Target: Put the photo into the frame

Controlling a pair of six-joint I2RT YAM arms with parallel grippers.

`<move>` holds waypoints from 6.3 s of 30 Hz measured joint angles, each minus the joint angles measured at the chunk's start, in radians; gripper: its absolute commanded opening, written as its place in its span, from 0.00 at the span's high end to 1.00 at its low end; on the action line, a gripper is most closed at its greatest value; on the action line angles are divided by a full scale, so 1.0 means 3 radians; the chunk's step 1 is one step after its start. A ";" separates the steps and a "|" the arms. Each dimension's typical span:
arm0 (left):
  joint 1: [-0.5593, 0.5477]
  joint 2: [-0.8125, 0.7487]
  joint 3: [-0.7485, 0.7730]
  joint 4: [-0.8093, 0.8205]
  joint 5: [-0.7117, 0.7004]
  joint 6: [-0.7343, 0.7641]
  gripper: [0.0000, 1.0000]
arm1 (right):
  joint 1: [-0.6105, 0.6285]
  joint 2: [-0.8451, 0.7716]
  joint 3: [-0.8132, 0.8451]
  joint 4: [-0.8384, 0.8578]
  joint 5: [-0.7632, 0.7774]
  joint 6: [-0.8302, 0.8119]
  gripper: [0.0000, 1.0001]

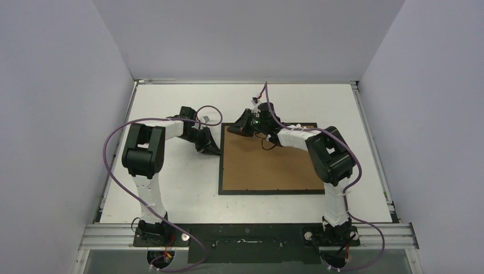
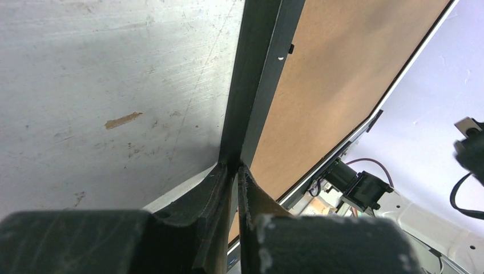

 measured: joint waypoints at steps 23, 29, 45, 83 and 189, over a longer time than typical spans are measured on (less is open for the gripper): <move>0.0010 0.0034 0.0037 -0.0051 0.0028 -0.0001 0.95 | 0.0145 0.0844 0.0519 0.0245 0.0243 0.0608 1.00; 0.0010 0.0034 0.0037 -0.0051 0.0029 -0.0001 0.96 | 0.0145 0.0844 0.0539 0.0127 0.0256 0.0534 1.00; 0.0013 0.0047 0.0058 -0.0080 0.0032 0.0000 0.97 | 0.0122 0.0868 0.0514 0.0209 0.0225 0.0590 1.00; 0.0019 0.0062 0.0076 -0.0111 0.0039 0.0000 0.98 | 0.0142 0.0872 0.0549 0.0100 0.0145 0.0507 1.00; -0.0654 -0.0932 -0.1100 0.0230 -0.0160 0.0782 0.82 | -0.1968 -0.0549 -0.0392 -0.1555 0.1128 -0.0776 0.18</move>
